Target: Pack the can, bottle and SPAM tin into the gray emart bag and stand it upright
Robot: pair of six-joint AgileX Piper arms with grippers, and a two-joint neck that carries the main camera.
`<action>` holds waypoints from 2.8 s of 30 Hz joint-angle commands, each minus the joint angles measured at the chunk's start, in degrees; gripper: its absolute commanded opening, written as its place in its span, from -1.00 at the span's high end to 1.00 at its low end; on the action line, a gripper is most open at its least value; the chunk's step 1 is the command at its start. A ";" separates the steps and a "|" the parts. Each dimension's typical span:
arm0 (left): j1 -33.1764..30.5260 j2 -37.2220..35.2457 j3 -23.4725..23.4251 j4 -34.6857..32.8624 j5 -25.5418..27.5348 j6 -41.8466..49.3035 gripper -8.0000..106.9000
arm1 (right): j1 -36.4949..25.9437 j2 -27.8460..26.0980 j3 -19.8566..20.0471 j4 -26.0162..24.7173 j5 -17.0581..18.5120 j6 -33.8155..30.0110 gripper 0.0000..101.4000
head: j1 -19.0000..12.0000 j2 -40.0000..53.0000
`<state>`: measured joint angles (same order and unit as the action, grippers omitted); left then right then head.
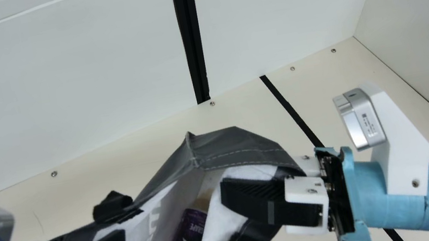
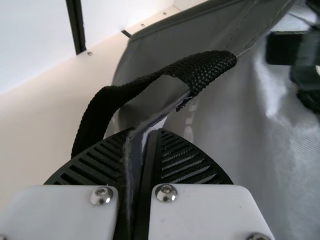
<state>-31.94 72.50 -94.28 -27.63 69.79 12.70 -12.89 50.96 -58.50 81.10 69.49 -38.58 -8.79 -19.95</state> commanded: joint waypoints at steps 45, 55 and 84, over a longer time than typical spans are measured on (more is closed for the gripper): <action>10.30 40.75 -37.21 -16.37 -0.39 19.69 1.00 | 2.12 27.31 -12.72 -12.15 -8.50 -47.60 1.00 | -1.21 -0.05; 10.14 50.91 -46.55 -15.27 0.11 18.73 1.00 | 7.14 35.52 -14.40 -13.75 -17.76 -54.01 1.00 | -1.21 -0.05; 8.05 56.47 -51.75 -10.25 0.11 14.49 1.00 | 6.67 39.46 -11.89 -15.86 -21.22 -57.53 1.00 | -1.21 -0.05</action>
<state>-23.82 129.11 -146.18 -38.04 69.94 27.37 -6.16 90.76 -70.55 65.15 47.46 -96.45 -8.70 -19.95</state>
